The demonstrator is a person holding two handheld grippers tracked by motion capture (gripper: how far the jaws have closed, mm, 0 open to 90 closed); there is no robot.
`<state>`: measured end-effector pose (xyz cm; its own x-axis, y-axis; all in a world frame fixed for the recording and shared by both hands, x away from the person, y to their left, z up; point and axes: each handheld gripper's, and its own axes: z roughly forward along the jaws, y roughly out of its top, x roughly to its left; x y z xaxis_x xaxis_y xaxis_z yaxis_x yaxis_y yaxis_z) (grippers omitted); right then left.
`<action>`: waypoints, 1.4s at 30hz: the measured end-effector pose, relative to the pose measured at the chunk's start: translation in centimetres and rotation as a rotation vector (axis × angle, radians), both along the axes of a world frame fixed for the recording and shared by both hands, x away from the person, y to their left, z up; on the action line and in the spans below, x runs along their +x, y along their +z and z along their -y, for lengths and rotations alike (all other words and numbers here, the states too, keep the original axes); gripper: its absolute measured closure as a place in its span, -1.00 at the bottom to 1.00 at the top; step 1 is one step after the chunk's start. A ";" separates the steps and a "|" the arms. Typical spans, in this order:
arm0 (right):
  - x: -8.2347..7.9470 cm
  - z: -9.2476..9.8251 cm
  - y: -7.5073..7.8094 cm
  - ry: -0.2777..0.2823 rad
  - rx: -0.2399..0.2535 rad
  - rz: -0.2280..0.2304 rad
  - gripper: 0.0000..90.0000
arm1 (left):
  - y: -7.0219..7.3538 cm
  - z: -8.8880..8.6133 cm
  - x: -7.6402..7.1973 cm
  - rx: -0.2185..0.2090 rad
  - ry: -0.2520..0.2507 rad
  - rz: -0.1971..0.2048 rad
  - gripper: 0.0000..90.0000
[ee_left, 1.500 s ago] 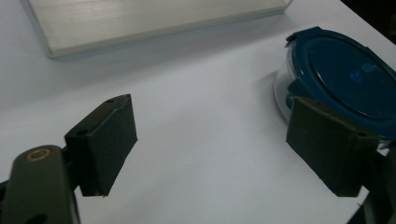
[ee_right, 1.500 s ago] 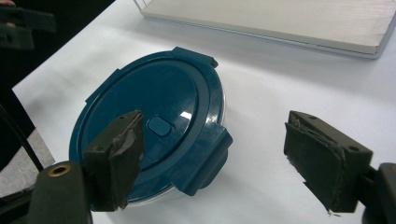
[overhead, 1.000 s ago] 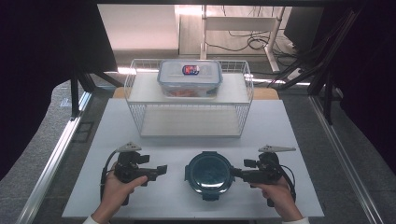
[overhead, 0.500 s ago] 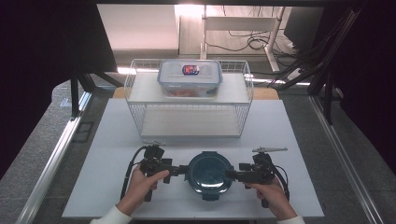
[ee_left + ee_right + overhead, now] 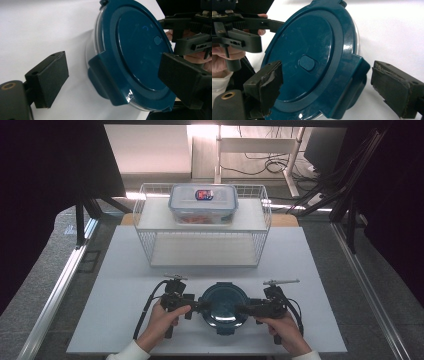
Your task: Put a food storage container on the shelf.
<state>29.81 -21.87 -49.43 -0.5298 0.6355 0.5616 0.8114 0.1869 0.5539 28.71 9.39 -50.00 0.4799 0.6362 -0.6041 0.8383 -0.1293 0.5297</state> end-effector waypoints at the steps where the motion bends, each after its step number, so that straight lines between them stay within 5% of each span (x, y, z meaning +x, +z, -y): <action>1: 0.0 -0.1 -0.1 0.002 0.000 -0.003 -0.76 | -0.1 0.2 0.0 -0.001 -0.003 -0.004 -0.79; 13: 0.0 -0.8 -0.6 0.004 0.009 -0.040 -0.70 | -0.8 1.0 0.0 -0.028 -0.011 -0.040 -0.73; 17: 0.0 -0.8 -0.8 0.003 0.009 -0.054 -0.68 | -1.6 0.9 0.2 -0.048 -0.013 -0.082 -0.71; 20: 0.0 -1.0 -0.9 0.003 0.002 -0.059 -0.65 | -1.4 1.0 0.0 -0.049 -0.013 -0.071 -0.65; 28: 0.3 -0.1 -1.0 -0.033 0.052 -0.127 -0.45 | -1.2 1.1 -0.2 -0.065 -0.018 -0.108 -0.49; 42: -0.3 0.6 0.0 -0.045 0.085 -0.091 -0.20 | 0.1 0.6 -1.6 -0.069 0.026 -0.079 -0.22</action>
<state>29.51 -22.42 -49.46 -0.4462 0.6054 0.6590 0.8656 0.1048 0.4897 27.09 8.78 -49.92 0.4127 0.6034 -0.6823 0.8805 -0.0724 0.4686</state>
